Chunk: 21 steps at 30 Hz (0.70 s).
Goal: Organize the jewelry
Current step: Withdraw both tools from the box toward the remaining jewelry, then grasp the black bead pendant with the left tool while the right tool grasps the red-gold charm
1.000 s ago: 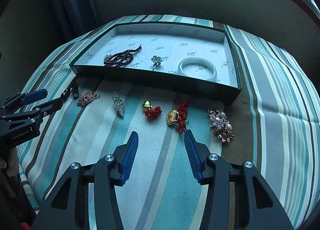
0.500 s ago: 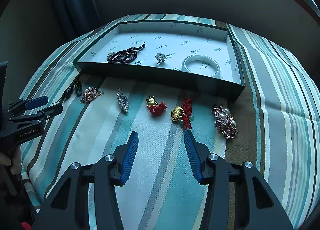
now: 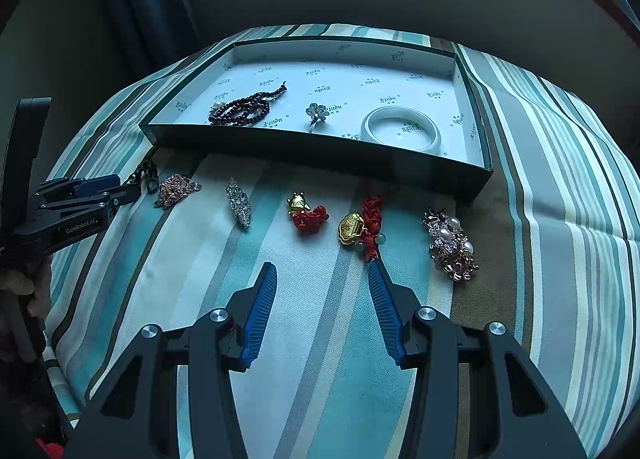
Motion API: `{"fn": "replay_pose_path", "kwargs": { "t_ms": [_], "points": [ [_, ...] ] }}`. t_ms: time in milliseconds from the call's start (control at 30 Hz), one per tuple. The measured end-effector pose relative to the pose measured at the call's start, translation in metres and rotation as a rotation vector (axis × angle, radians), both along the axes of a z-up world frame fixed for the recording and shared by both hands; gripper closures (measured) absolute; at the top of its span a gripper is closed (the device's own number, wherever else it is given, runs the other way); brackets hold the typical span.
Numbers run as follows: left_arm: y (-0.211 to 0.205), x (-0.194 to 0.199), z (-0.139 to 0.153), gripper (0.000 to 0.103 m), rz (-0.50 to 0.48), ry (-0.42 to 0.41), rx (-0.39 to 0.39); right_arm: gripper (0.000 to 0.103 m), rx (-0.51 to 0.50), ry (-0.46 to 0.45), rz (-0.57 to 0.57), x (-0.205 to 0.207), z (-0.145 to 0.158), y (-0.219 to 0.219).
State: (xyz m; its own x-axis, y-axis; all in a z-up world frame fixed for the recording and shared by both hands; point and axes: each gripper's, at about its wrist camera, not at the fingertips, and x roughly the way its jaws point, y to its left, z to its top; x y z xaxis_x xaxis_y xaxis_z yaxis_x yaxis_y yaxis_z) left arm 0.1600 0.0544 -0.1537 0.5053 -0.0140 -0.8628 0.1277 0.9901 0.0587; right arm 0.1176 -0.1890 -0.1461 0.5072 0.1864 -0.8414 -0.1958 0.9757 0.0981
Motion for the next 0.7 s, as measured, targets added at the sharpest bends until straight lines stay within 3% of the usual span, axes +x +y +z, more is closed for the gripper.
{"fn": "replay_pose_path", "kwargs": {
  "t_ms": [167,700],
  "points": [
    [-0.004,0.000,0.000,0.085,-0.031,0.009,-0.025,0.055,0.001,0.003,0.000,0.000,-0.001,-0.001],
    [0.010,-0.010,0.004,0.086,0.003,-0.012,-0.003,0.055,0.015,-0.002,-0.013,0.011,0.002,-0.002]
  ]
}}
